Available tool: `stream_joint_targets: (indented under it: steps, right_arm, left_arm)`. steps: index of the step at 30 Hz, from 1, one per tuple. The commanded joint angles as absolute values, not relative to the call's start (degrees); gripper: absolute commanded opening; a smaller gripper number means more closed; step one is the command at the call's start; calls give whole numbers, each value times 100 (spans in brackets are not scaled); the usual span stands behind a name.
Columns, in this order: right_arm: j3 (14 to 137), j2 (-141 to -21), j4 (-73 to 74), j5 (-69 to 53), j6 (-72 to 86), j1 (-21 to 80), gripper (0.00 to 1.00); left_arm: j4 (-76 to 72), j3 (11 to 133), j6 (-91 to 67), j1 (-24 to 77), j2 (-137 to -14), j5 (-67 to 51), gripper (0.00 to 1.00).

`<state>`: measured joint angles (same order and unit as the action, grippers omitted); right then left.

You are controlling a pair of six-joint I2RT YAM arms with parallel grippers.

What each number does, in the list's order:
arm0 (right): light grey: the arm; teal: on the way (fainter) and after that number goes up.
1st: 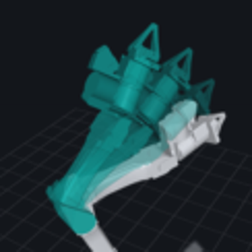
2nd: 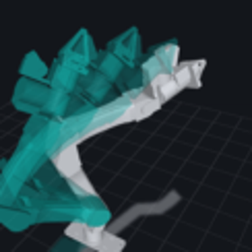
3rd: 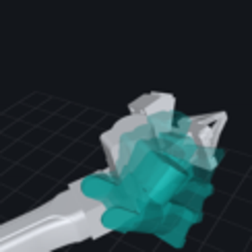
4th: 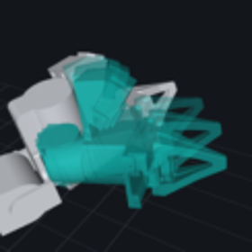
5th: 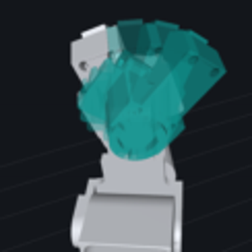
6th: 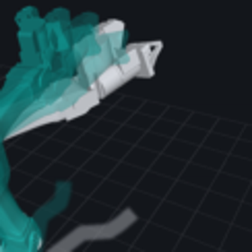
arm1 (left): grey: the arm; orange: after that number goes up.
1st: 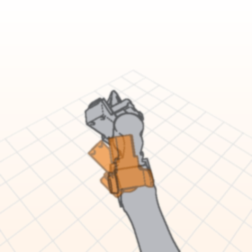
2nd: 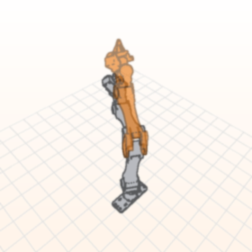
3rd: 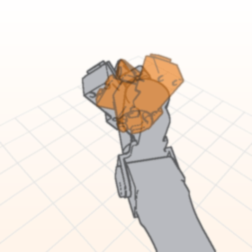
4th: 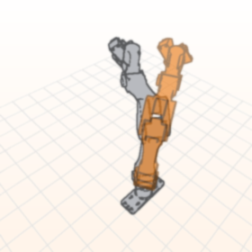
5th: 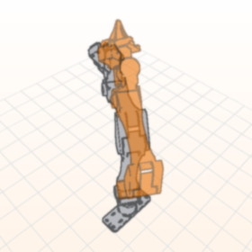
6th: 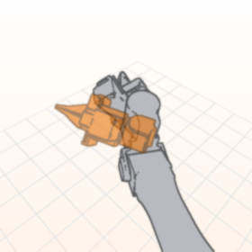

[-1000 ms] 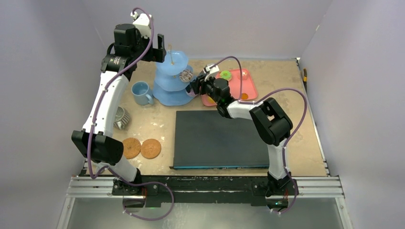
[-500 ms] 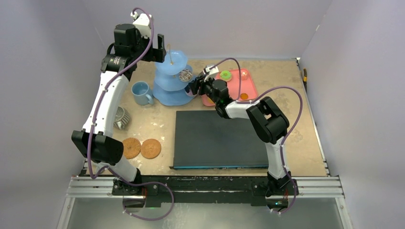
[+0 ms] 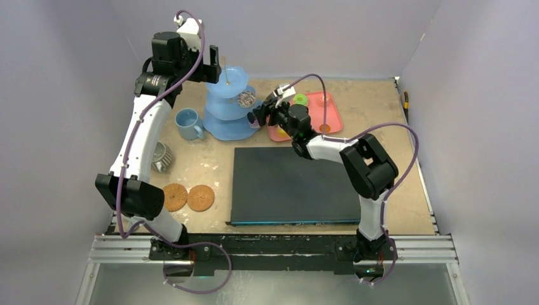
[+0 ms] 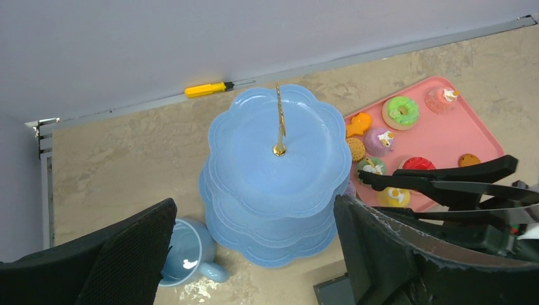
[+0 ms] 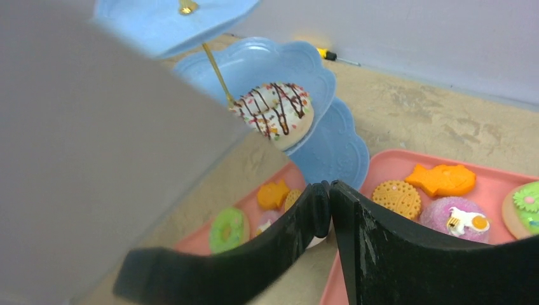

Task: Serve the afternoon tea

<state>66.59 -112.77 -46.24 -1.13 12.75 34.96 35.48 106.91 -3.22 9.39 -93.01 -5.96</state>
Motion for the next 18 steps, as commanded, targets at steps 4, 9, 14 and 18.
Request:
stream_joint_targets:
  steps: [4,9,14,18]
  right_arm:
    - [6385,-10542,-4714,-291,1257,3280,65]
    - [5991,-10235,-4719,-422,1421,2884,62]
    - [5919,-10169,-4486,-420,1556,2349,62]
    - [6280,-10312,-4202,-275,1499,1930,64]
  left_arm:
    - [3463,10844,-290,897,-9176,-659,94]
    - [3464,10816,-285,898,-9167,-643,94]
    - [3463,10802,-299,903,-9176,-684,94]
    - [3454,10785,-315,900,-9192,-703,94]
